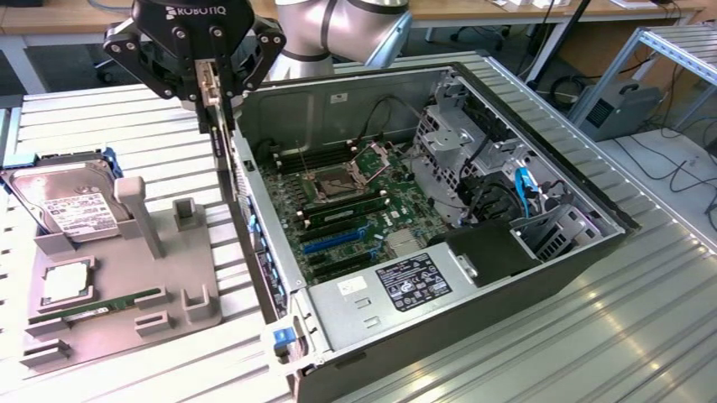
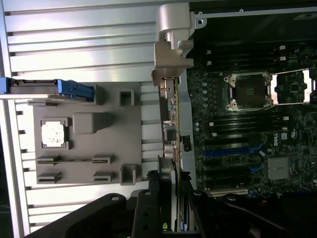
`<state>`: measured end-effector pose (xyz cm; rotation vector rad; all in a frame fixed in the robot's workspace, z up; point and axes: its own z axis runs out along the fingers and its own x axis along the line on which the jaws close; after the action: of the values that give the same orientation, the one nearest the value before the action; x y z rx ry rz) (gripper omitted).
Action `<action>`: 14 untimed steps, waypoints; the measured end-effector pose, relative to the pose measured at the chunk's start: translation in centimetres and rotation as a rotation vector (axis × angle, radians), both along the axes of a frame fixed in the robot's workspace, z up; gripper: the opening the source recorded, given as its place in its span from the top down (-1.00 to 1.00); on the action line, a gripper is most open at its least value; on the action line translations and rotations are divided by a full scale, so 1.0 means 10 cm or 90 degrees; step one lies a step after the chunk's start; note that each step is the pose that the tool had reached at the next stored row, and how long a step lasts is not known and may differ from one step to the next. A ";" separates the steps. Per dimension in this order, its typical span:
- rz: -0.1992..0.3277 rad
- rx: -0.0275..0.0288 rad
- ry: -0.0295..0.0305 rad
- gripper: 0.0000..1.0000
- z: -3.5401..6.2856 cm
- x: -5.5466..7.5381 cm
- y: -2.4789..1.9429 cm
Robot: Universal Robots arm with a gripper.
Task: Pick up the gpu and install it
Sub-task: 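Pick up the gpu and move the gpu toward the slot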
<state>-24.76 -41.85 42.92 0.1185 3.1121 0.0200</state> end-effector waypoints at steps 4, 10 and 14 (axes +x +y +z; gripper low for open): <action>0.000 0.0000 0.0000 0.47 -0.002 0.02 0.000; 0.000 0.0000 0.0000 0.47 -0.004 0.05 0.000; 0.000 0.0000 0.0000 0.47 -0.005 0.08 0.000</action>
<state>-24.01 -41.85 42.87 0.1185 3.1121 0.0200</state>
